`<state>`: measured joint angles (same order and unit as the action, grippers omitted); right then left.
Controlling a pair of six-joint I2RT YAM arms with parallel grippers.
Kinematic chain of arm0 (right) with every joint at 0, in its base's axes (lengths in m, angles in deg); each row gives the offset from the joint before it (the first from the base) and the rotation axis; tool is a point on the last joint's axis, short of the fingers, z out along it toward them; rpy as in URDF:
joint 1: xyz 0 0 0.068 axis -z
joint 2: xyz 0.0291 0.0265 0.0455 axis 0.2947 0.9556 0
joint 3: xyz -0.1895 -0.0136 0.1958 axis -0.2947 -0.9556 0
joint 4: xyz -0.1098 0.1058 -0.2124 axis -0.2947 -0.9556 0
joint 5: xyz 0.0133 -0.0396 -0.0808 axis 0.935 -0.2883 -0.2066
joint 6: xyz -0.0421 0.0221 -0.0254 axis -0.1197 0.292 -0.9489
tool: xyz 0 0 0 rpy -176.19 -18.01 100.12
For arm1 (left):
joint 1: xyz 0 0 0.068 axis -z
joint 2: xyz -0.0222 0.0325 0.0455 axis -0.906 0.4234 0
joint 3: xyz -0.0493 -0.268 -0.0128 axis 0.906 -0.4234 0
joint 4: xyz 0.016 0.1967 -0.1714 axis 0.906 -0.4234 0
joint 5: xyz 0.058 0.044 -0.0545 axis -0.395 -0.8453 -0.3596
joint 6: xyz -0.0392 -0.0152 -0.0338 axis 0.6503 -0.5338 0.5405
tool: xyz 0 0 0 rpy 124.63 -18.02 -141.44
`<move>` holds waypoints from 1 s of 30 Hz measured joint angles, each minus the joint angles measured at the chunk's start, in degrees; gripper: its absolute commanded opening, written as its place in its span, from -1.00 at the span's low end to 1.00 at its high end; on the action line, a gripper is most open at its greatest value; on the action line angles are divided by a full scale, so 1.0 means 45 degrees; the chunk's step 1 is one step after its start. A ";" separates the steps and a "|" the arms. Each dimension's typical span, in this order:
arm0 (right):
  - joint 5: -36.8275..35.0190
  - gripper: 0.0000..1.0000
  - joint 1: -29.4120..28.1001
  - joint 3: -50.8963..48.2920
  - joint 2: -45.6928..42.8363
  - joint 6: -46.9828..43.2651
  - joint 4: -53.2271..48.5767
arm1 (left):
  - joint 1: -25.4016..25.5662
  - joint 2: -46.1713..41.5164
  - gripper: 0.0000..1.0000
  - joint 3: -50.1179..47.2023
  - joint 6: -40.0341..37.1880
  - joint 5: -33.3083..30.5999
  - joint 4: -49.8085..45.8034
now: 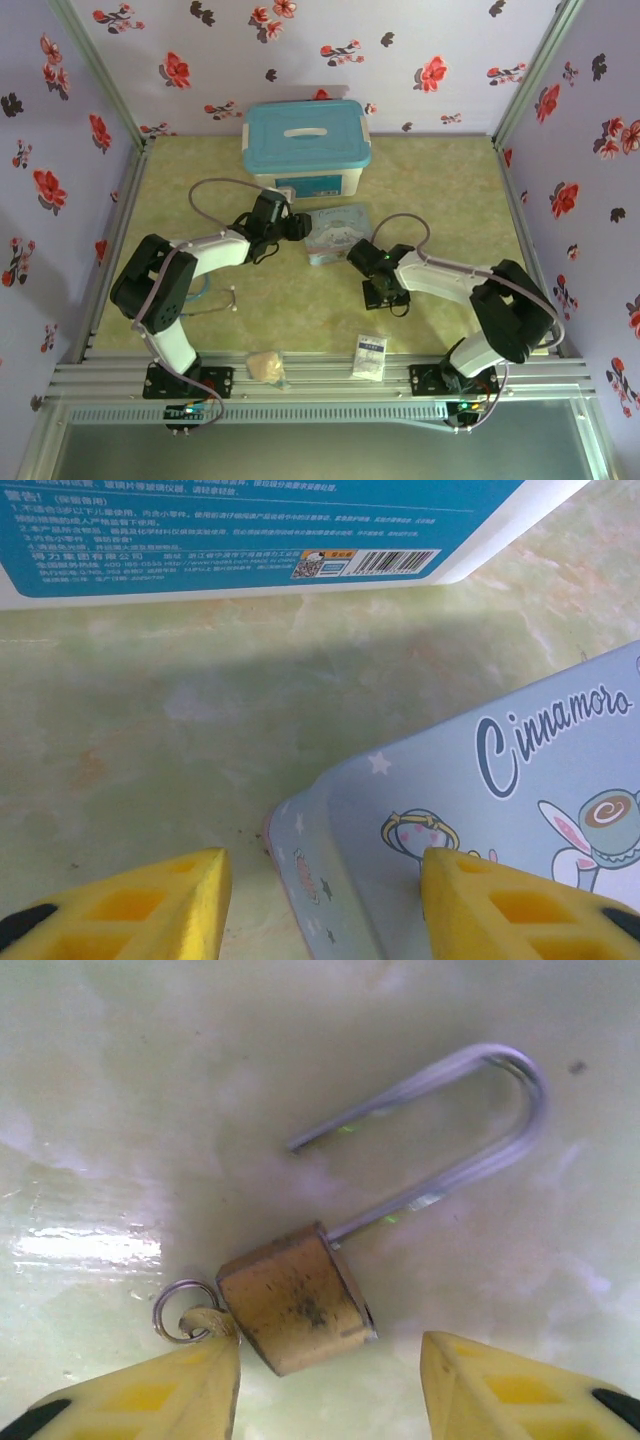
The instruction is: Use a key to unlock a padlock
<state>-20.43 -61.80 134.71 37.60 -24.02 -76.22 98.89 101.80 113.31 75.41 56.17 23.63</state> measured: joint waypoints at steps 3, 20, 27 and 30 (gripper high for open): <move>0.0291 0.18 0.0087 -0.0384 -0.0981 0.0801 0.0291 | -0.0039 -0.0306 0.09 0.0024 -0.0024 0.0000 -0.0568; -0.2307 0.14 -0.0573 -0.1350 -0.0933 0.5173 0.1831 | -0.0141 -0.4148 0.16 -0.0573 -0.0034 0.0000 -0.2064; -0.2249 0.09 -0.0578 -0.1787 -0.0865 0.5163 0.2055 | -0.0141 -0.5304 0.17 -0.1797 0.0015 0.0000 -0.2259; -0.2069 0.10 -0.0568 -0.2225 -0.1554 0.5051 0.2006 | -0.0141 -0.5513 0.17 -0.2259 0.0112 0.0000 -0.2288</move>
<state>-29.75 -64.36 124.70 30.61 -1.29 -67.19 98.25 76.99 103.15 75.91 56.17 13.34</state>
